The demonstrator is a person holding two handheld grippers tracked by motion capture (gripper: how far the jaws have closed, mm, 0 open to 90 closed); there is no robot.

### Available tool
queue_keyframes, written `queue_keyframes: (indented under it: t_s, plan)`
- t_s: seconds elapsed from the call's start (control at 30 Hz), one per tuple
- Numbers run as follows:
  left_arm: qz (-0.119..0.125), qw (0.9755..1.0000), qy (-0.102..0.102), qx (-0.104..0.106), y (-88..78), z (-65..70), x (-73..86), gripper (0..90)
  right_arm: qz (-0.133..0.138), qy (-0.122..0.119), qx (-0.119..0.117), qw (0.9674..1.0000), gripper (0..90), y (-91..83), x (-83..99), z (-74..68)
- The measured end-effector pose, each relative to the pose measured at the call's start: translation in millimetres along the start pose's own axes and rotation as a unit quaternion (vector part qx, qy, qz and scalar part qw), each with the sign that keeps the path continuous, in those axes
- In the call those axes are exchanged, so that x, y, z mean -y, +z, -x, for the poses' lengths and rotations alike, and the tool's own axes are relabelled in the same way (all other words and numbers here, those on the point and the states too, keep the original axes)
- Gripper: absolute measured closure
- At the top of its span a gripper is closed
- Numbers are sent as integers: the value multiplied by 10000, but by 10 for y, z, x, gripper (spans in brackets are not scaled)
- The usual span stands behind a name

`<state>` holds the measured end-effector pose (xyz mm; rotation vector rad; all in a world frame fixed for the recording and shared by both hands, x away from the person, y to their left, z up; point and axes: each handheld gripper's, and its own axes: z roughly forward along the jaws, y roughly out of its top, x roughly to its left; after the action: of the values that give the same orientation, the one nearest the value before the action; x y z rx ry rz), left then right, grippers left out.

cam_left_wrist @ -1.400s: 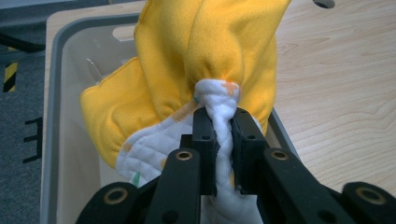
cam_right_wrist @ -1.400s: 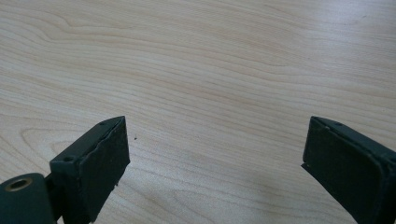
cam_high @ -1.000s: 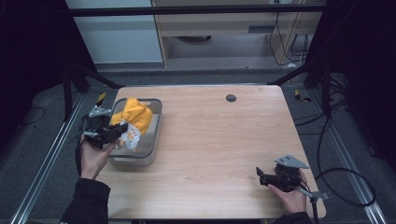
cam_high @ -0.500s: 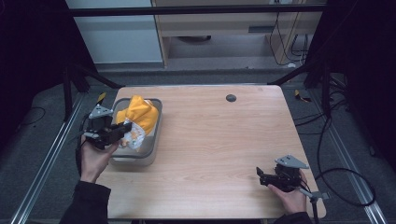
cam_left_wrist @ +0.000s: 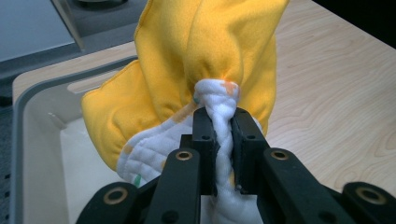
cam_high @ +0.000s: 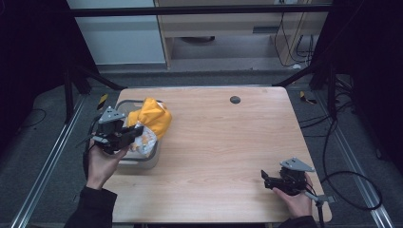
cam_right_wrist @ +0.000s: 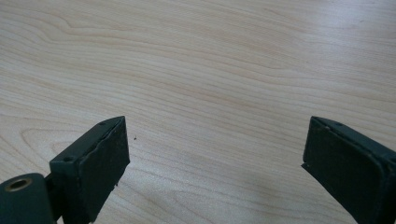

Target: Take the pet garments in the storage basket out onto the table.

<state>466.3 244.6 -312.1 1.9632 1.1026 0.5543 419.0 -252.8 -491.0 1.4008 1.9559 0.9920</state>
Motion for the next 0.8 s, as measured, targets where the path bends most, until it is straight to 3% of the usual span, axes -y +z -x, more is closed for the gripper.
queue_keyframes:
  t_s: [0.8]
  plan:
    - [-70,9981,384,480,187,396,-98,812,16,-5,4,10000,70,-2,-1,0]
